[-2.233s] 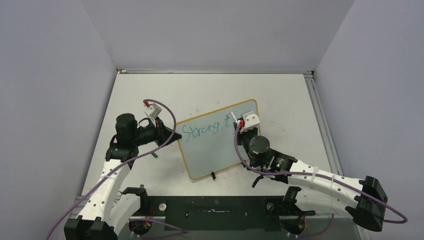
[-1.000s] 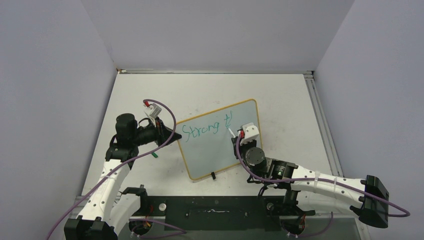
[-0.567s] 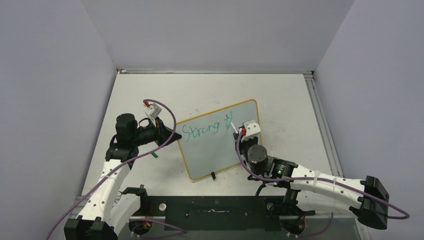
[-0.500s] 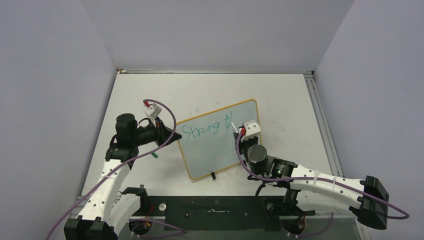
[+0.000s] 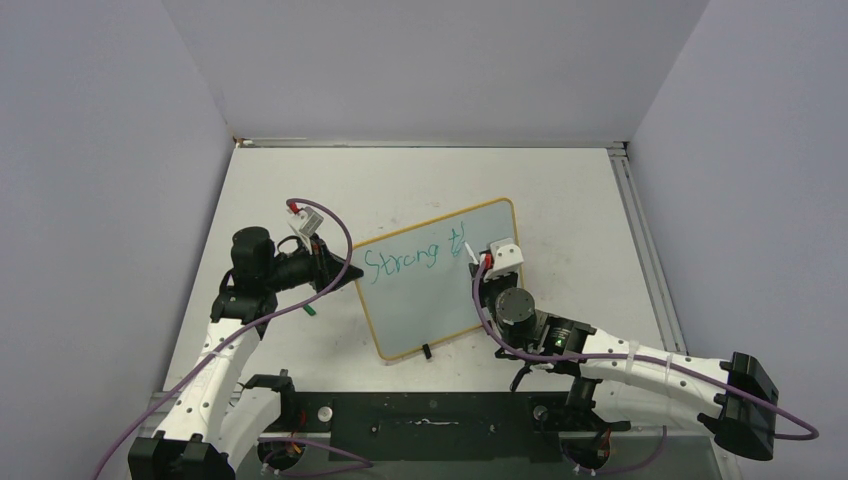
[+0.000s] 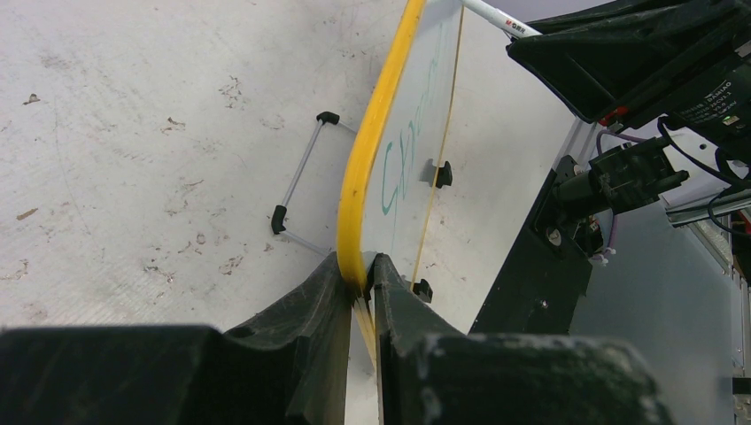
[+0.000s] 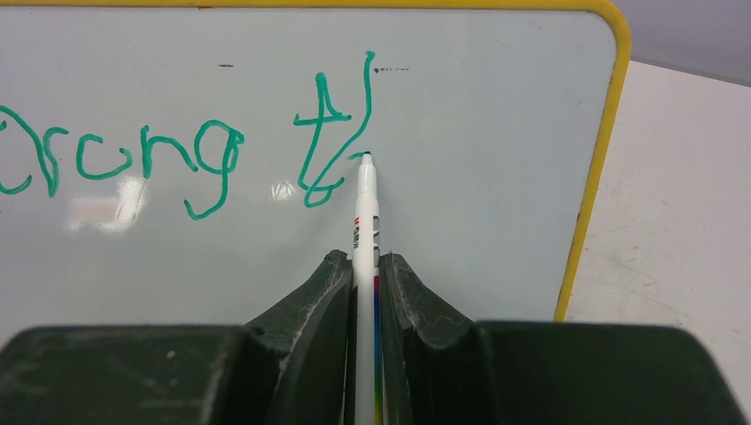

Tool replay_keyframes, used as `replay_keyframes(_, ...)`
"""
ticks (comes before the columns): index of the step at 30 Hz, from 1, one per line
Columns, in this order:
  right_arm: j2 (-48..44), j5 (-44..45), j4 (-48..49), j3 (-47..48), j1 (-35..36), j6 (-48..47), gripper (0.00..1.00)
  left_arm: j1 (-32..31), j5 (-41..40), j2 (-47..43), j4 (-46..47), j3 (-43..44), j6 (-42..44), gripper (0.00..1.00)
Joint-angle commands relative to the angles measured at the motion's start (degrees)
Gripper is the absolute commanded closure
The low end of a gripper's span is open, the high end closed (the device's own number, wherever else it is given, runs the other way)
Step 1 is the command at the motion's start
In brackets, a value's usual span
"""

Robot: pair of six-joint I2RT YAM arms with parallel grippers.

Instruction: Write a sentence on the whiteboard

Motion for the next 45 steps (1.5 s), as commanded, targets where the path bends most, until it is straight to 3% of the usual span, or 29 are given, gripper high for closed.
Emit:
replay_keyframes(1,0.14,1.67,-1.03,1.18,-0.42,1.88,0.95,-0.30,-0.36,-0.54,1.43,0.44,1.81,1.00)
replay_keyframes(21,-1.99,1.54,-6.69,-1.53,0.39,7.55,0.95,-0.30,-0.27,-0.54,1.51,0.44,1.77,1.00)
replay_keyframes(33,-6.12,1.41,-6.50,1.26,0.88,3.69,0.95,-0.30,-0.85,-0.80,1.24,0.62,1.85,1.00)
replay_keyframes(45,-5.23,-3.52,-2.55,2.08,-4.11,-0.97,0.95,-0.27,-0.71,-0.71,1.26,0.62,1.94,1.00)
